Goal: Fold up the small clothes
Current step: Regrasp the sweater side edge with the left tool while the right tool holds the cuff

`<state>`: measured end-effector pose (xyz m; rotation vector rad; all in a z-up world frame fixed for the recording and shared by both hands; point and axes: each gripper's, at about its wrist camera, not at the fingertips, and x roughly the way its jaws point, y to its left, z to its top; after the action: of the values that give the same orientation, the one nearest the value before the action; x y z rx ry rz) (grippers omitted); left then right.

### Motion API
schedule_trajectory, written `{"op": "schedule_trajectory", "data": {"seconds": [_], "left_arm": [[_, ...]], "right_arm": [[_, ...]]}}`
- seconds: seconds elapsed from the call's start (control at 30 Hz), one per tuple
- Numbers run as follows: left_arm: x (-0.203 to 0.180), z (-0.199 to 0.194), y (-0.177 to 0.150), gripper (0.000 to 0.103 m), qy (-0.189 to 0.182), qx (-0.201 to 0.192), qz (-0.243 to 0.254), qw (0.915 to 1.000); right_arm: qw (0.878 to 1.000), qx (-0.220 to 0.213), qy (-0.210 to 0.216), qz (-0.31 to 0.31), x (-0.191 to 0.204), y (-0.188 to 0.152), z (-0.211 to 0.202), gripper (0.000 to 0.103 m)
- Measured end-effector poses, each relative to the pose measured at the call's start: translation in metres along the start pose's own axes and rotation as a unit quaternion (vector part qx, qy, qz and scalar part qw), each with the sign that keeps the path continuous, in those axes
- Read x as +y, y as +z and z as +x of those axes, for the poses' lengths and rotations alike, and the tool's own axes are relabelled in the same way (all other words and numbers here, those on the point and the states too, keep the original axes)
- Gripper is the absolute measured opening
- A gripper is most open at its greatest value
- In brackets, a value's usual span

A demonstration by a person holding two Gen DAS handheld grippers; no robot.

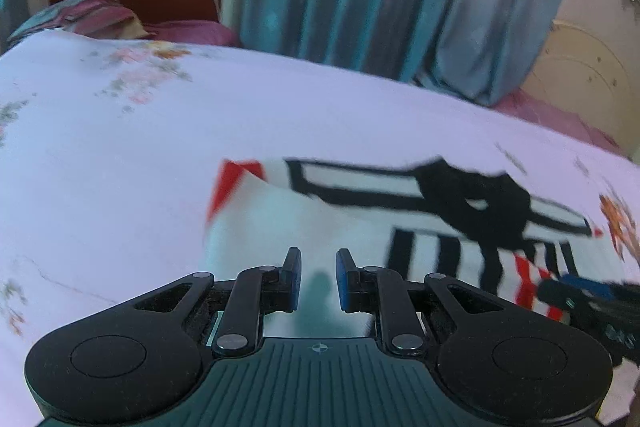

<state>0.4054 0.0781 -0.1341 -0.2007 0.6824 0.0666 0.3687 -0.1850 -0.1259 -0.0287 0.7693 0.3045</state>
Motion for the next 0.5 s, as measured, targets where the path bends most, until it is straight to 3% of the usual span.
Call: {"op": "schedule_trajectory", "data": {"seconds": [0.13, 0.23, 0.27, 0.37, 0.43, 0.5], "left_arm": [[-0.007, 0.012, -0.015, 0.017, 0.015, 0.019, 0.017, 0.9996], [-0.005, 0.017, -0.023, 0.017, 0.013, 0.011, 0.029, 0.9994], [-0.004, 0.016, -0.024, 0.017, 0.012, 0.009, 0.033, 0.9993], [0.001, 0.015, -0.022, 0.017, 0.007, 0.012, 0.024, 0.9996], [0.002, 0.008, -0.021, 0.017, 0.017, 0.013, 0.020, 0.9996], [-0.002, -0.002, -0.021, 0.017, 0.026, 0.001, 0.026, 0.9993]], "right_arm": [[1.000, 0.013, -0.009, -0.002, -0.001, -0.004, 0.009, 0.027], [0.999, 0.026, -0.026, -0.003, -0.012, -0.010, 0.015, 0.024], [0.999, 0.027, -0.033, -0.003, -0.017, -0.012, 0.014, 0.016], [0.998, 0.029, -0.048, 0.008, -0.034, -0.014, 0.010, 0.007], [0.998, 0.032, -0.054, 0.011, -0.041, -0.015, 0.006, 0.006], [0.998, 0.030, -0.046, 0.021, -0.042, -0.014, -0.003, 0.013]]}}
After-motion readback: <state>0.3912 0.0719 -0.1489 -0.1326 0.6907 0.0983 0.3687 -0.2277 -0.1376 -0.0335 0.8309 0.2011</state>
